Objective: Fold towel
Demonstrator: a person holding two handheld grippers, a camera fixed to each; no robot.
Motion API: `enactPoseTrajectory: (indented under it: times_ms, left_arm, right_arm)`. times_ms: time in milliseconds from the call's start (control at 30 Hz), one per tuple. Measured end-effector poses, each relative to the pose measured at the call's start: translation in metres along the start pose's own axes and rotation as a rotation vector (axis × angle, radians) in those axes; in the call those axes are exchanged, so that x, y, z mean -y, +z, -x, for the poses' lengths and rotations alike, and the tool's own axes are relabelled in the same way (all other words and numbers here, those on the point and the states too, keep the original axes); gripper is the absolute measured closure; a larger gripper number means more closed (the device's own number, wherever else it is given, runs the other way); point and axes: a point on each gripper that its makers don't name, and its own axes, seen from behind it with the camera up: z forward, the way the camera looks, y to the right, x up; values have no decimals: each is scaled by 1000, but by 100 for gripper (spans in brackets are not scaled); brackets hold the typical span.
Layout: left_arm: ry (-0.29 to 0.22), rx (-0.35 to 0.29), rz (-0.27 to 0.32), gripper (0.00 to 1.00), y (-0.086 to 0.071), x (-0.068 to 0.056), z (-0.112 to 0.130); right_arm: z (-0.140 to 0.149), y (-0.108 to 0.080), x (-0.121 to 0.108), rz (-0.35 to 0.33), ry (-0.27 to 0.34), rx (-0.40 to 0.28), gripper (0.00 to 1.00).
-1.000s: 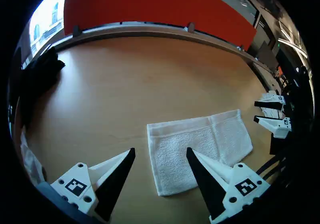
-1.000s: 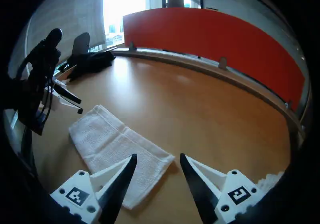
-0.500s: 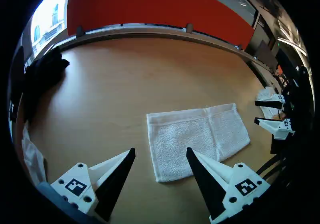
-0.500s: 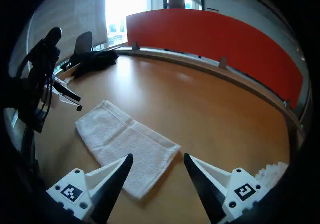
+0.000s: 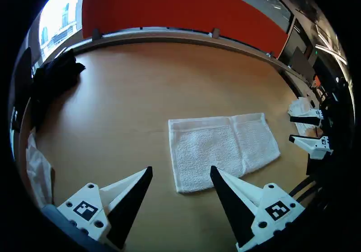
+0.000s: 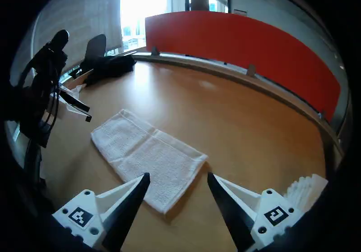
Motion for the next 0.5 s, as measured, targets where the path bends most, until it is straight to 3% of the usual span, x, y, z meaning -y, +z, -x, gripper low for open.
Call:
enactPoseTrajectory:
  times_ms: [500]
  left_arm:
    - [-47, 19, -23, 5, -20, 2, 36]
  right_arm:
    - [19, -16, 9, 7, 10, 12, 2]
